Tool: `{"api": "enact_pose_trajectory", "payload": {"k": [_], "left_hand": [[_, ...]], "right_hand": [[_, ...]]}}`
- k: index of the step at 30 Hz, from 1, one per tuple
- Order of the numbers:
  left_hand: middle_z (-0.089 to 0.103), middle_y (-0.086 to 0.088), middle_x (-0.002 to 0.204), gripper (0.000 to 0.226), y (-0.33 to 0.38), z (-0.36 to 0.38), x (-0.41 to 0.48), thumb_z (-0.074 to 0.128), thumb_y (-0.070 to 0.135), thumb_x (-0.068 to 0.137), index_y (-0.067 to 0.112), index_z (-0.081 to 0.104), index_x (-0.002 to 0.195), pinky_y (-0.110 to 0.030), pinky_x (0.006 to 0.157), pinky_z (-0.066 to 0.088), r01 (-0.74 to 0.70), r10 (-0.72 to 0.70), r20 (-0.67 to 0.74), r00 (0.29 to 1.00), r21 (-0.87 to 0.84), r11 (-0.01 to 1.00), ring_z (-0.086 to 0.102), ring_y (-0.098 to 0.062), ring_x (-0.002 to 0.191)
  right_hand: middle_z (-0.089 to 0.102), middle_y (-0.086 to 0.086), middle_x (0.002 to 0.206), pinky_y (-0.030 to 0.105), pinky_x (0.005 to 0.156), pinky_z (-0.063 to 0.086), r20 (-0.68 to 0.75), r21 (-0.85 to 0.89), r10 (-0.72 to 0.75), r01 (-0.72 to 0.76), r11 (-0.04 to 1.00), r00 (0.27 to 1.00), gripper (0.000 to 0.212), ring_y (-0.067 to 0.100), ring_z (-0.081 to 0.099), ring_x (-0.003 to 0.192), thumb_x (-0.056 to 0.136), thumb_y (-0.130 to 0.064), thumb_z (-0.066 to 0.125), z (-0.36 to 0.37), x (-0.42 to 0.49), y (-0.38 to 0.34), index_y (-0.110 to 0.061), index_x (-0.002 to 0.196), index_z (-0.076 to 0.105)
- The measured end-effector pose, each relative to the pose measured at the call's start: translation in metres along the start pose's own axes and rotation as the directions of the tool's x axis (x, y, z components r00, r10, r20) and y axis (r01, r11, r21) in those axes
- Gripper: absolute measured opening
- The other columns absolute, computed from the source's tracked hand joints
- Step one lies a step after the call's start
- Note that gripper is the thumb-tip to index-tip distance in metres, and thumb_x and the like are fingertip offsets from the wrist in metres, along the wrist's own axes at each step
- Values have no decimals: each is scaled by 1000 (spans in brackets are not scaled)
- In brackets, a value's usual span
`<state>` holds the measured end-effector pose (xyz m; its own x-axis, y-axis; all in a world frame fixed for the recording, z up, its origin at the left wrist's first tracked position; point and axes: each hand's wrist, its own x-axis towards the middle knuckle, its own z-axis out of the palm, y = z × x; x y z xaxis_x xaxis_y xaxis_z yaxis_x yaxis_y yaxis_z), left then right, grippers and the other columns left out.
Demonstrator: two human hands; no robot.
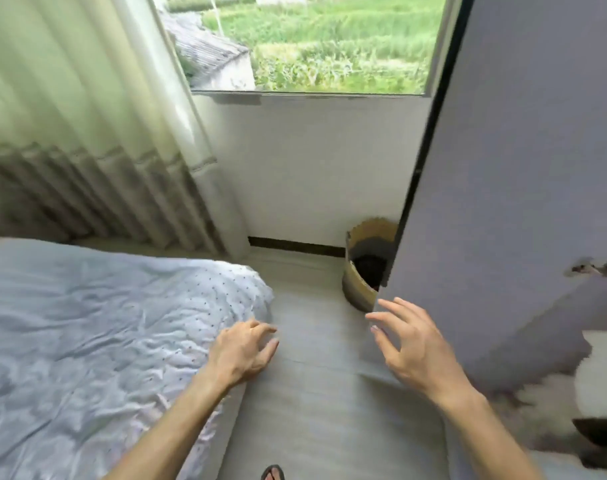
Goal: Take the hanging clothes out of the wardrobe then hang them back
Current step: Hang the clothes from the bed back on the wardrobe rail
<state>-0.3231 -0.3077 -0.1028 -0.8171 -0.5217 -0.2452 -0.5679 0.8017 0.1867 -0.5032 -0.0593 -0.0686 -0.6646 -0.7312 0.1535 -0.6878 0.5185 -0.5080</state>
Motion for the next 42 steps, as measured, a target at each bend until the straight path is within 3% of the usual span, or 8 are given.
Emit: {"api": "enact_pose_trajectory", "payload": {"k": [2, 4, 9, 17, 27, 29, 36, 42], "left_hand": [[63, 9, 129, 48, -50, -2, -38, 36, 56, 93, 36, 61, 128, -32, 98, 44, 147, -147, -31, 989, -5, 989, 58, -17, 119], [60, 12, 133, 49, -97, -1, -80, 34, 55, 93, 36, 59, 129, -32, 100, 42, 286, -288, -40, 957, -45, 957, 55, -15, 123], [56, 10, 139, 39, -199, 14, -202, 43, 45, 99, 32, 57, 134, -34, 106, 40, 558, -581, -53, 812, -220, 800, 51, -15, 129], [57, 9, 138, 38, -325, 53, -393, 45, 42, 98, 32, 57, 133, -31, 99, 43, 772, -821, -7, 571, -334, 540, 54, -15, 125], [62, 7, 128, 40, -456, 115, -527, 41, 45, 92, 32, 63, 123, -33, 94, 47, 839, -898, 119, 425, -424, 341, 59, -19, 117], [63, 3, 125, 48, -478, 130, -544, 38, 50, 86, 31, 64, 122, -36, 94, 49, 846, -902, 161, 401, -442, 298, 60, -20, 115], [56, 2, 136, 39, -549, 176, -569, 48, 38, 96, 29, 56, 133, -31, 96, 44, 895, -894, 295, 336, -397, 206, 54, -19, 125], [46, 4, 146, 44, -633, 220, -560, 48, 40, 96, 28, 48, 139, -37, 100, 44, 936, -898, 343, 277, -308, 171, 48, -21, 131]], "right_hand": [[60, -8, 136, 41, 112, 40, 111, 4, -128, 128, 992, 986, 23, 18, 44, 137, 96, -34, 58, 20, 17, -44, -34, 116, 70], [55, -13, 141, 38, 116, 35, 212, -10, -243, 251, 968, 947, 27, 15, 37, 142, 98, -38, 55, 43, 30, -90, -37, 123, 66], [57, -14, 139, 35, 114, 35, 328, 73, -491, 497, 865, 807, 29, 16, 39, 141, 97, -40, 56, 108, 35, -216, -38, 125, 64], [67, -8, 127, 39, 106, 43, 376, 212, -729, 712, 669, 572, 26, 25, 53, 131, 94, -34, 63, 225, -32, -396, -31, 119, 71], [54, -17, 141, 28, 113, 33, 634, 238, -704, 786, 571, 319, 36, 13, 39, 140, 101, -44, 45, 366, -134, -534, -37, 134, 58], [55, -16, 140, 29, 112, 34, 695, 237, -668, 793, 561, 265, 37, 15, 40, 139, 102, -43, 44, 398, -145, -552, -35, 135, 57], [53, -11, 144, 33, 113, 35, 875, 206, -474, 808, 551, 101, 44, 17, 42, 138, 101, -44, 42, 525, -161, -582, -31, 141, 50], [12, 2, 166, 47, 122, 21, 963, 117, -263, 801, 588, 52, 58, 29, 11, 152, 102, -48, 37, 644, -163, -592, -36, 156, 20]]}}
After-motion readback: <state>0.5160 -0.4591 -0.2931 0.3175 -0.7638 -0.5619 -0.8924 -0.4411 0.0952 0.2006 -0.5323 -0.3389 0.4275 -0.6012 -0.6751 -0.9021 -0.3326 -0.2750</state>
